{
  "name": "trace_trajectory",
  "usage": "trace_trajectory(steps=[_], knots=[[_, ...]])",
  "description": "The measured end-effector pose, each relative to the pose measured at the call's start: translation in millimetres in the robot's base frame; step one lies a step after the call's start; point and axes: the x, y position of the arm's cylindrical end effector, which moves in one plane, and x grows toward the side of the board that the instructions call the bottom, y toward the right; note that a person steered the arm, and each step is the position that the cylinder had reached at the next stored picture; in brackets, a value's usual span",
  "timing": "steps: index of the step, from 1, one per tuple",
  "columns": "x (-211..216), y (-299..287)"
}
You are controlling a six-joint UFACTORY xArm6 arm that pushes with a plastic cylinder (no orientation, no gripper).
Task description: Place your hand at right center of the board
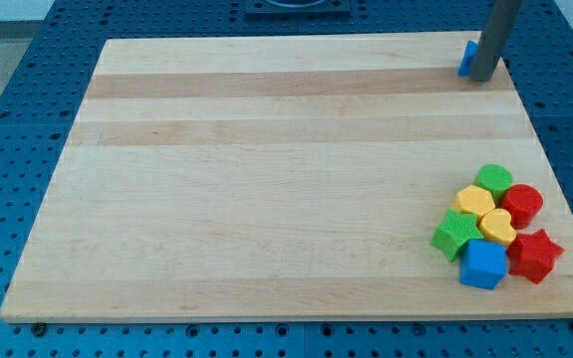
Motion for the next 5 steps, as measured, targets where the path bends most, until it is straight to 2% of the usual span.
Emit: trace_trajectory(steps=[3, 5], knots=[[0, 0], [43, -2]])
